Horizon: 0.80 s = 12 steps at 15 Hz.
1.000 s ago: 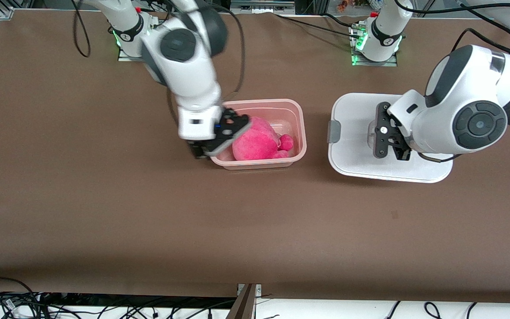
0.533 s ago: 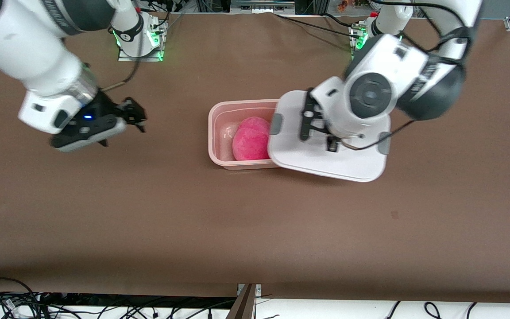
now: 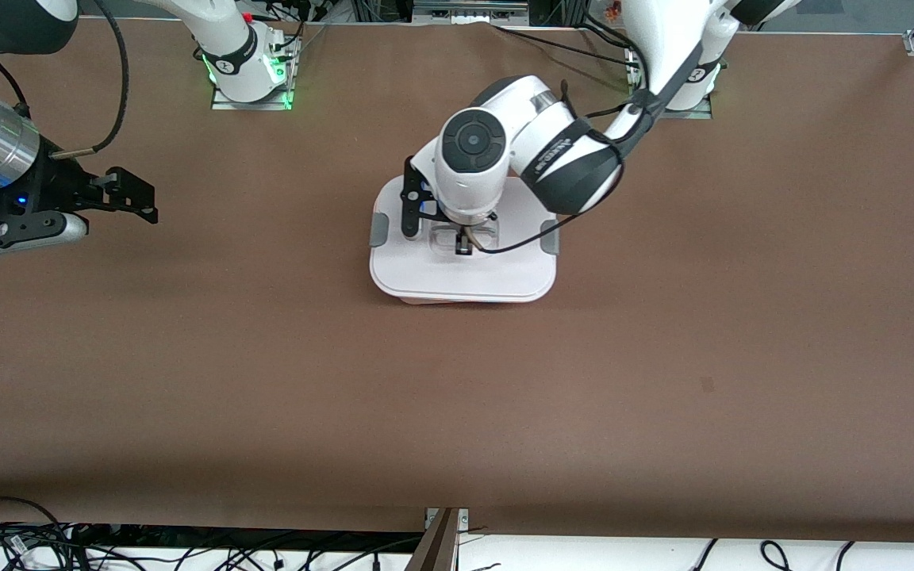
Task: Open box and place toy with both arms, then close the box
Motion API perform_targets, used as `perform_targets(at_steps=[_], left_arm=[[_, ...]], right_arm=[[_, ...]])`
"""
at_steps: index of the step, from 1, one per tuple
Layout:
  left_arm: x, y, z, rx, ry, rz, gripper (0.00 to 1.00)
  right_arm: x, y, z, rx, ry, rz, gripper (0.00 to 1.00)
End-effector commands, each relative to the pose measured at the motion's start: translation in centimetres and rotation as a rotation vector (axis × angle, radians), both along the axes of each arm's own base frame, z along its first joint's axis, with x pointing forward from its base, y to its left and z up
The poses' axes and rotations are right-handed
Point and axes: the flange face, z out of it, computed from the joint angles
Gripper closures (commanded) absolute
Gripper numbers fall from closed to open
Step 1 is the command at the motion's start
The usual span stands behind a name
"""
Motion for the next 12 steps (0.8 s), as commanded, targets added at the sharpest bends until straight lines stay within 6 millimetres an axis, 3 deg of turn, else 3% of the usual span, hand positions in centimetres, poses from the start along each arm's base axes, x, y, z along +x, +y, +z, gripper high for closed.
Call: perform_targets(at_steps=[1, 2, 4, 12], left_arm=[[-0.4, -0.6, -0.2, -0.021, -0.002, 0.011, 1.00], [-0.2, 0.1, -1.4, -0.016, 0.004, 0.010, 1.00], [0.2, 0.9, -1.9, -0.005, 0.014, 0.015, 1.00], [-1.8, 0.6, -3.2, 0.043, 0.047, 0.069, 1.00]], right_arm=[[-0.9, 0.3, 0.0, 0.024, 0.014, -0.017, 0.00], [-0.9, 0.2, 0.0, 0.023, 0.014, -0.022, 0.00], [-1.2, 0.0, 0.5, 0.027, 0.010, -0.022, 0.00], [-1.8, -1.6, -0.4, 0.023, 0.020, -0.029, 0.00]])
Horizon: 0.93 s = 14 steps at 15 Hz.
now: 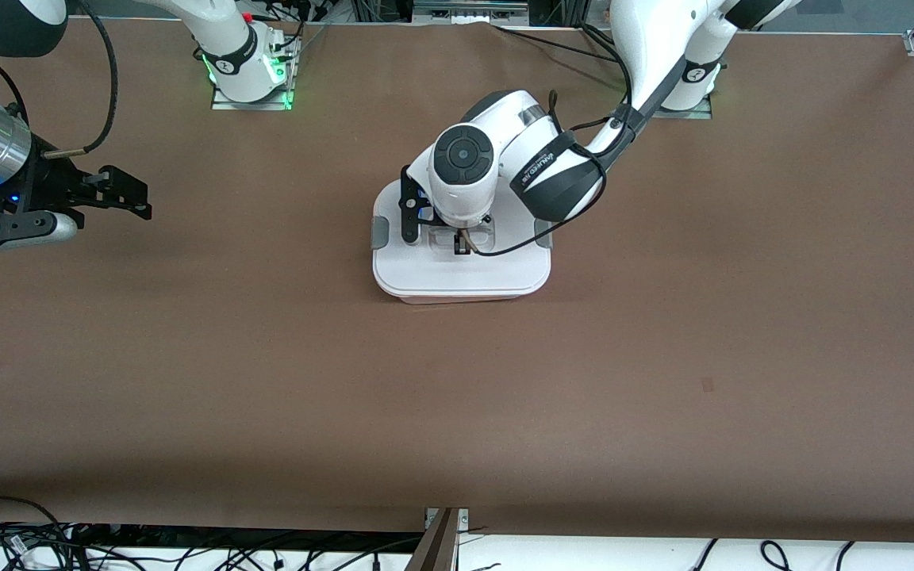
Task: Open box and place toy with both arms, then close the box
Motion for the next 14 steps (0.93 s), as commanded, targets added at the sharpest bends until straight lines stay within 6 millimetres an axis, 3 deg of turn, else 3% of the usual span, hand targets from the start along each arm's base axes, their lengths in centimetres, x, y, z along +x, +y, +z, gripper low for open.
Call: perform_targets(at_steps=[1, 6, 10, 14], left_arm=[[-1.1, 0.4, -0.1, 0.012, 0.017, 0.012, 1.00], [-1.0, 0.3, -0.3, -0.013, 0.051, 0.072, 1.00], [-1.1, 0.3, -0.5, -0.003, 0.056, 0.106, 1.00], [-0.9, 0.3, -0.6, 0.003, 0.044, 0.099, 1.00]], right_arm=[[-1.2, -0.4, -0.2, 0.018, 0.004, -0.015, 0.00], [-2.2, -3.2, 0.5, 0.041, -0.006, -0.054, 0.00], [-4.1, -3.8, 1.3, 0.004, -0.005, -0.129, 0.00], [-3.8, -3.9, 1.5, 0.006, -0.014, -0.138, 0.00]])
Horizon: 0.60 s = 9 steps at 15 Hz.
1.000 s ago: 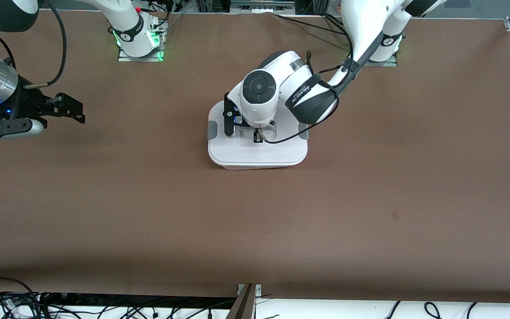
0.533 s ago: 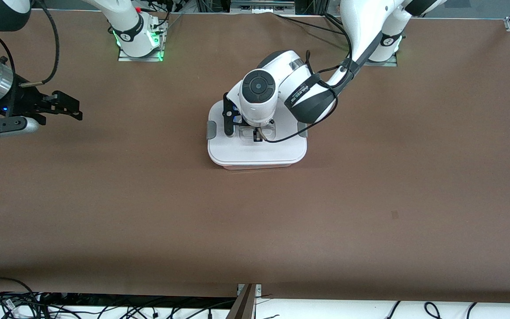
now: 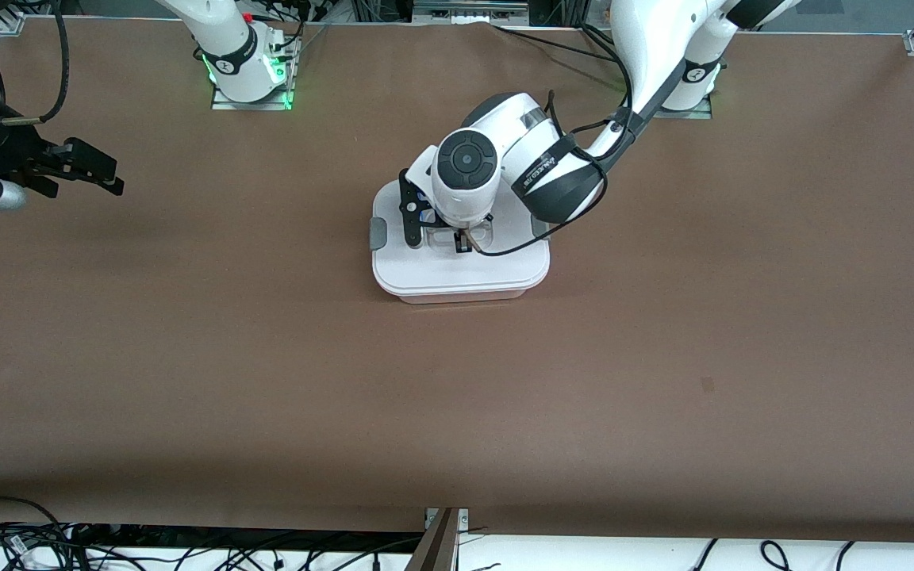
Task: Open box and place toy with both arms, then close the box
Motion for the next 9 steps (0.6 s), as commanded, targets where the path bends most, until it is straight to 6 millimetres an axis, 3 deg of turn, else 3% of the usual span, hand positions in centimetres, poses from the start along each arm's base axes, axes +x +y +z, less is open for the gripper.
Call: perform_targets(at_steps=[1, 5, 9], left_arm=[[-0.7, 0.4, -0.2, 0.010, 0.012, 0.011, 1.00], [0.0, 1.3, -0.5, 0.019, 0.017, 0.023, 1.00], [0.8, 2.3, -0.1, 0.019, 0.014, 0.039, 1.00]], right_arm=[[-0.5, -0.3, -0.1, -0.011, -0.006, -0.019, 0.00], [-0.1, -1.4, -0.1, -0.015, -0.009, -0.033, 0.00], [1.1, -1.1, 0.1, -0.019, -0.017, -0.020, 0.00]])
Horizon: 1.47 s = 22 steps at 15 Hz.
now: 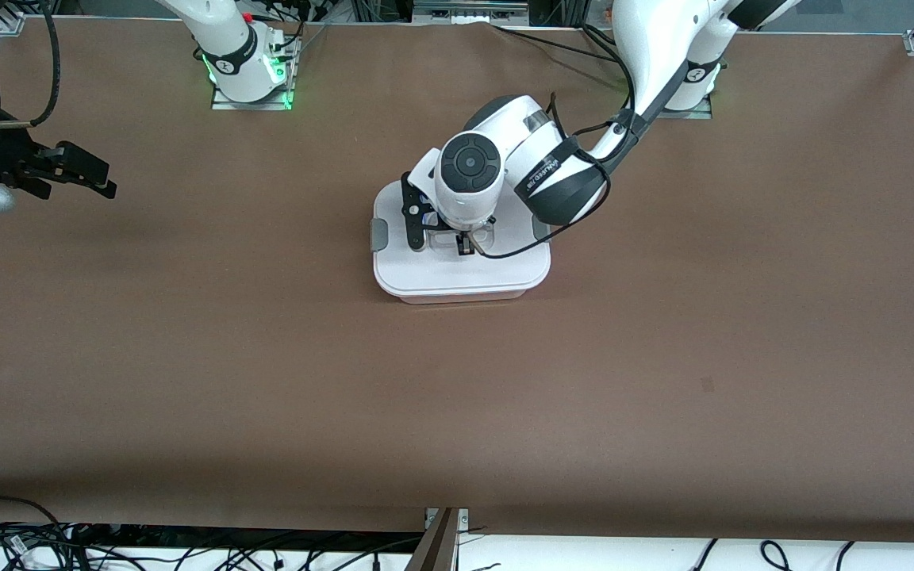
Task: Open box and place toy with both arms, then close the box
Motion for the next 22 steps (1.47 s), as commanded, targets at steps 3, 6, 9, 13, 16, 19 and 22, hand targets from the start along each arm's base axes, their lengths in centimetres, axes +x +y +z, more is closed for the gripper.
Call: perform_targets(at_steps=[3, 6, 9, 13, 16, 19, 22], left_arm=[[0.2, 1.6, 0.0, 0.016, 0.013, 0.025, 0.70], [-0.2, 1.7, 2.5, 0.019, 0.001, 0.033, 0.00], [-0.3, 3.1, 7.2, 0.028, -0.024, 0.074, 0.00], [2.7, 11.7, 15.3, 0.091, -0.080, 0.309, 0.00], [5.6, 20.9, 19.5, 0.158, -0.102, 0.437, 0.00], [7.9, 28.0, 20.9, 0.185, -0.109, 0.568, 0.00], [9.7, 35.8, 24.0, 0.223, -0.159, 0.783, 0.00]], right_arm=[[0.7, 0.3, 0.5, -0.014, -0.010, 0.009, 0.00], [0.5, 0.3, 0.6, -0.006, -0.009, 0.007, 0.00], [0.6, 0.2, 0.6, -0.005, -0.008, 0.004, 0.00], [0.5, 0.5, 0.8, 0.001, -0.012, -0.009, 0.00], [0.5, 0.7, 0.9, 0.003, -0.016, -0.007, 0.00], [0.4, 1.0, 1.0, 0.004, -0.016, -0.003, 0.00], [0.2, 1.2, 1.3, 0.005, -0.019, 0.001, 0.00]])
